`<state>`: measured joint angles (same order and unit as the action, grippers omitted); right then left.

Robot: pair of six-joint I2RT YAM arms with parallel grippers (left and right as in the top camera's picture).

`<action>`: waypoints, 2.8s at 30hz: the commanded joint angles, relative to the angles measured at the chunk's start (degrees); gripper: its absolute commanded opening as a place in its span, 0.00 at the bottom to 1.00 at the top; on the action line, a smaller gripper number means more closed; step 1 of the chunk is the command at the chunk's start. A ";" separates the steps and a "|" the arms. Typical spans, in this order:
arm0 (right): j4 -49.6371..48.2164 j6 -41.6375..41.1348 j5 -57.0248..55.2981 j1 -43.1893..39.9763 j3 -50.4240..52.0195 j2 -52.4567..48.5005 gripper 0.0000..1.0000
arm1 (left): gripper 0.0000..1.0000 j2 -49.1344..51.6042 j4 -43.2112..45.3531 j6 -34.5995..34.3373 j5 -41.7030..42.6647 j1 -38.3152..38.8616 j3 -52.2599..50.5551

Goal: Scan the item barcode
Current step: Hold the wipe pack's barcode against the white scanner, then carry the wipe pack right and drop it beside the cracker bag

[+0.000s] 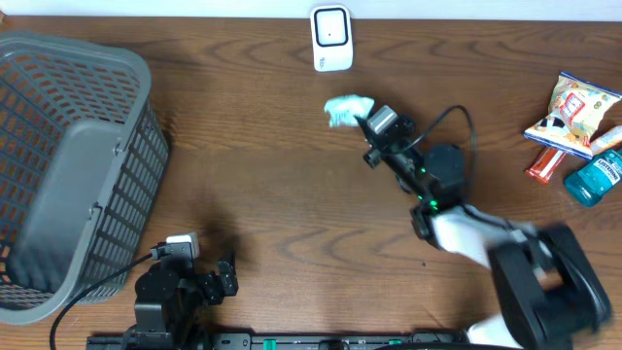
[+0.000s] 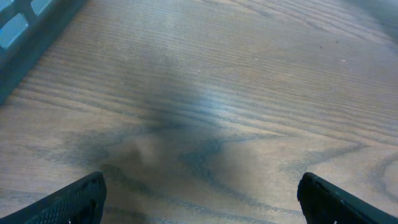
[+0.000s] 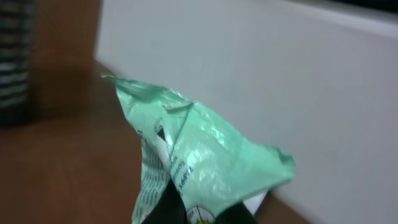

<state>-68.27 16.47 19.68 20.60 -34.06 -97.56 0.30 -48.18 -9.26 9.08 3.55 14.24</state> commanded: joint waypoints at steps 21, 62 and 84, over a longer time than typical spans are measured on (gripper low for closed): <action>9.25 17.27 -15.76 -0.37 -58.55 -41.09 0.01 | 0.98 -0.02 -2.58 -0.50 0.33 0.22 -1.05; 55.80 0.90 -40.96 1.86 -71.34 -30.80 0.01 | 0.98 -0.02 -2.58 -0.50 0.33 0.22 -1.05; 114.97 -23.32 -21.40 -34.34 -61.79 -26.34 0.01 | 0.98 -0.02 -2.58 -0.50 0.33 0.22 -1.05</action>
<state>49.01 -2.37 -15.90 -11.94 -99.44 -123.26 0.32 -48.18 -9.26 9.08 3.55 14.26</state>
